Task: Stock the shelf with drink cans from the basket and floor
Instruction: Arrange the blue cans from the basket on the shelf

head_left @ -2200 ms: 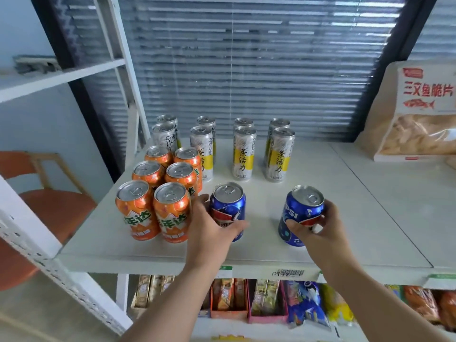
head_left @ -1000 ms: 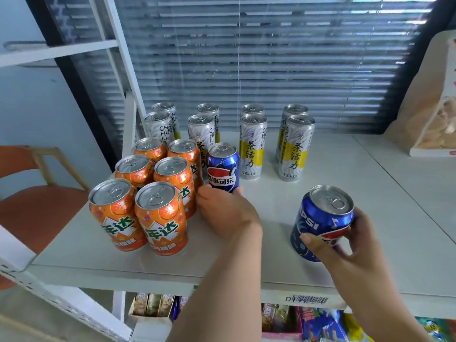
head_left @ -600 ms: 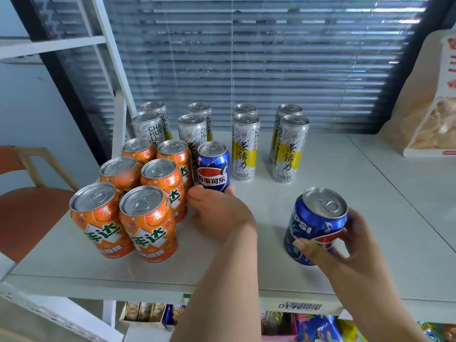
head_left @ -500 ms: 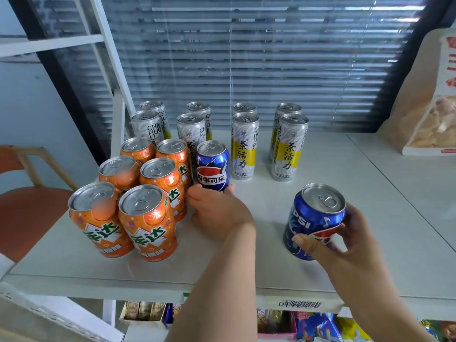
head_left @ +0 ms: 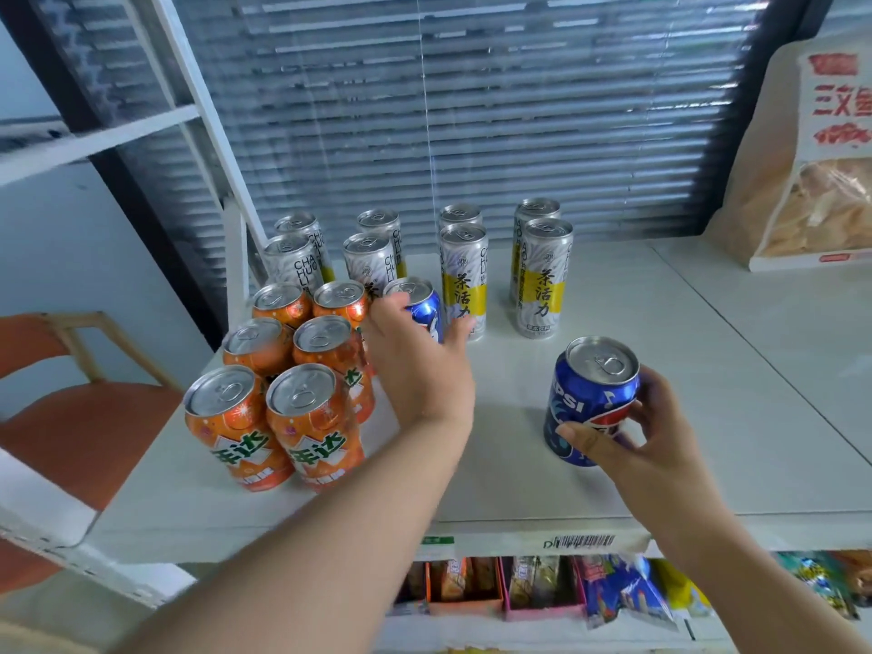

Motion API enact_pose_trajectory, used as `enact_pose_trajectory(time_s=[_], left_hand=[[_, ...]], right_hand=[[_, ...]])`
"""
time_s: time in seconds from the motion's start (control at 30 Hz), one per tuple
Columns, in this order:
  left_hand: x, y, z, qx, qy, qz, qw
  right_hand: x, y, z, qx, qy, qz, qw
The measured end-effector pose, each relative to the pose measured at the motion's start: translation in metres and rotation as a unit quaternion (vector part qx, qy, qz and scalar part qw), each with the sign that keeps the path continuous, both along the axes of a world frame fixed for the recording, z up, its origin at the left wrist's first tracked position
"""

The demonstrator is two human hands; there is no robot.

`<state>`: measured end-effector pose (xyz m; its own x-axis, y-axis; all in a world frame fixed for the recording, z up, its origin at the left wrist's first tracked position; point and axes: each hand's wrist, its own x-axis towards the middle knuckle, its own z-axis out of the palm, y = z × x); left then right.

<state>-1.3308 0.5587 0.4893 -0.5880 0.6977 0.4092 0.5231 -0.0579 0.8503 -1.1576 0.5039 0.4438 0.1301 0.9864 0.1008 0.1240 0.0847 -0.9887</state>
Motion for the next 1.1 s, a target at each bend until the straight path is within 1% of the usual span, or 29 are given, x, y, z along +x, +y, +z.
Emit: enact_pose_trajectory(time_s=[0.07,0.1,0.17,0.27,0.33,0.4,0.5,0.67,0.73,0.83,1.1], left_hand=[[-0.01,0.004,0.024,0.008,0.083,-0.049,0.995],[-0.015,0.008,0.036,-0.009,0.127,-0.074,0.989],[-0.029,0.018,0.059,-0.095,0.215,-0.119,0.965],[-0.053,0.033,0.084,-0.236,0.304,-0.188,0.903],[-0.062,0.041,0.092,-0.295,0.352,-0.229,0.858],[-0.068,0.049,0.092,-0.325,0.387,-0.271,0.819],[-0.073,0.058,0.089,-0.316,0.441,-0.303,0.784],[-0.086,0.068,0.086,-0.293,0.524,-0.312,0.737],[-0.091,0.072,0.086,-0.29,0.533,-0.316,0.729],[-0.096,0.078,0.087,-0.306,0.516,-0.321,0.733],[-0.094,0.085,0.089,-0.294,0.572,-0.319,0.696]], right_hand=[[0.001,0.0,0.0,-0.002,-0.002,0.002,1.0],[0.001,0.0,0.001,-0.005,-0.001,0.002,1.0],[0.002,0.001,0.0,-0.008,-0.001,0.001,1.0],[0.001,0.001,-0.001,-0.003,-0.001,0.0,1.0],[0.001,0.001,-0.002,0.0,-0.003,0.0,1.0],[0.002,0.001,-0.004,0.001,-0.004,-0.002,1.0],[0.003,0.002,-0.005,0.004,-0.008,-0.005,1.0],[0.001,0.001,-0.001,0.007,-0.002,-0.01,1.0],[0.0,0.0,0.0,0.007,-0.003,-0.011,1.0],[-0.001,0.0,0.001,0.005,-0.002,-0.01,1.0],[-0.011,0.011,-0.002,0.008,0.004,0.004,1.0]])
